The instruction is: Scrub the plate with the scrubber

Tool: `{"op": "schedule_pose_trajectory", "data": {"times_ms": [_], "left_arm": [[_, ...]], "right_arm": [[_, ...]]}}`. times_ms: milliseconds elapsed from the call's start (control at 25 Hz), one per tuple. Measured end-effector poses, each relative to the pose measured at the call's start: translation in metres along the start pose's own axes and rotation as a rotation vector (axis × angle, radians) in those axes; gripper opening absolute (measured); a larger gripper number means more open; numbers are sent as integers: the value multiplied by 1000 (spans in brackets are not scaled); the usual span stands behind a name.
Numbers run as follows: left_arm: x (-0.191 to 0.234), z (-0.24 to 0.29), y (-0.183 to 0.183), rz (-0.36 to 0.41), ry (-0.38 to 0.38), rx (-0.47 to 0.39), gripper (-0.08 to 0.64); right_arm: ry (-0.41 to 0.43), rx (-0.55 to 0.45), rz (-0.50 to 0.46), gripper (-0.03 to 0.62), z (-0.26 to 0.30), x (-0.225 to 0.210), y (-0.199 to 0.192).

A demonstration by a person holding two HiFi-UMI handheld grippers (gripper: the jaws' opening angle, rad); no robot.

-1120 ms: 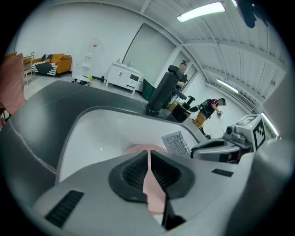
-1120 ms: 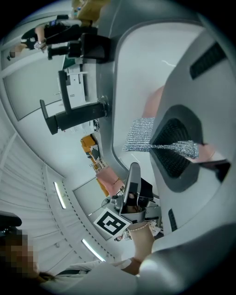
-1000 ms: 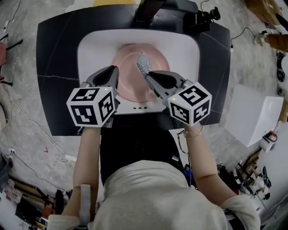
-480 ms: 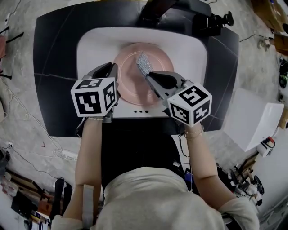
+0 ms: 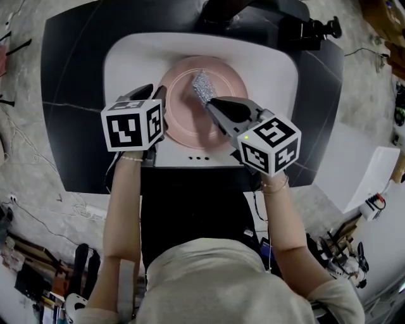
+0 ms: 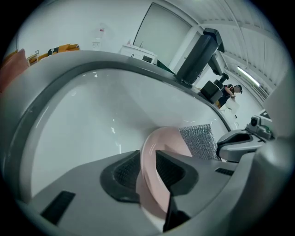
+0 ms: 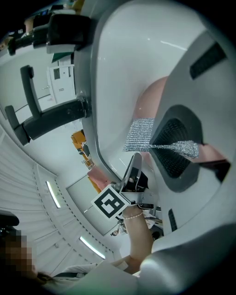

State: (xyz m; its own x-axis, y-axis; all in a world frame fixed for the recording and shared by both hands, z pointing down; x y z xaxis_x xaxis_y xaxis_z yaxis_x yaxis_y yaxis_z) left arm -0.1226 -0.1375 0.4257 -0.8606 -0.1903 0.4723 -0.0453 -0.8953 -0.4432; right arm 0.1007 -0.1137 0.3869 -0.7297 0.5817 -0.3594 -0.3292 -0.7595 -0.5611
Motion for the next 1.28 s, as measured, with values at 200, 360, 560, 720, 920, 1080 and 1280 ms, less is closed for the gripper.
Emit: {"op": "schedule_pose_trajectory", "data": {"times_ms": [200, 360, 560, 720, 920, 1080, 1280], "left_arm": [[5, 8, -4, -11, 6, 38, 100], [7, 15, -8, -19, 0, 70, 106], [7, 21, -8, -18, 10, 101, 104], [6, 27, -12, -9, 12, 129, 104], [7, 29, -13, 9, 55, 151, 61], [4, 26, -11, 12, 42, 154, 54], [3, 19, -7, 11, 2, 138, 42]], "right_arm": [[-3, 9, -1, 32, 4, -2, -1], [2, 21, -3, 32, 7, -4, -3], [5, 36, -31, 32, 10, -5, -4], [4, 58, -66, 32, 12, -4, -6], [-15, 89, -131, 32, 14, -5, -6], [-20, 136, -198, 32, 17, -3, -10], [1, 211, -254, 32, 22, 0, -15]]}}
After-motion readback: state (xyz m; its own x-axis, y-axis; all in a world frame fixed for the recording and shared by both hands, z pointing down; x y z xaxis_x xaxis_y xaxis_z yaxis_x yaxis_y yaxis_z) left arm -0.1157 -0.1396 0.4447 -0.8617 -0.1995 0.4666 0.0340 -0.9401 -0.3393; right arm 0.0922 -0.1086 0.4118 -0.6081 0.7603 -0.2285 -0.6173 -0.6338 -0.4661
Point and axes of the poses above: the fingertips, and each gripper's own axes: z forward along the fingers, x to its left, y out of its top, the point moved 10 cm from there along -z, backward along the fingers, and after that the axes turned 7 degrees about -y, right-handed, at the moved point
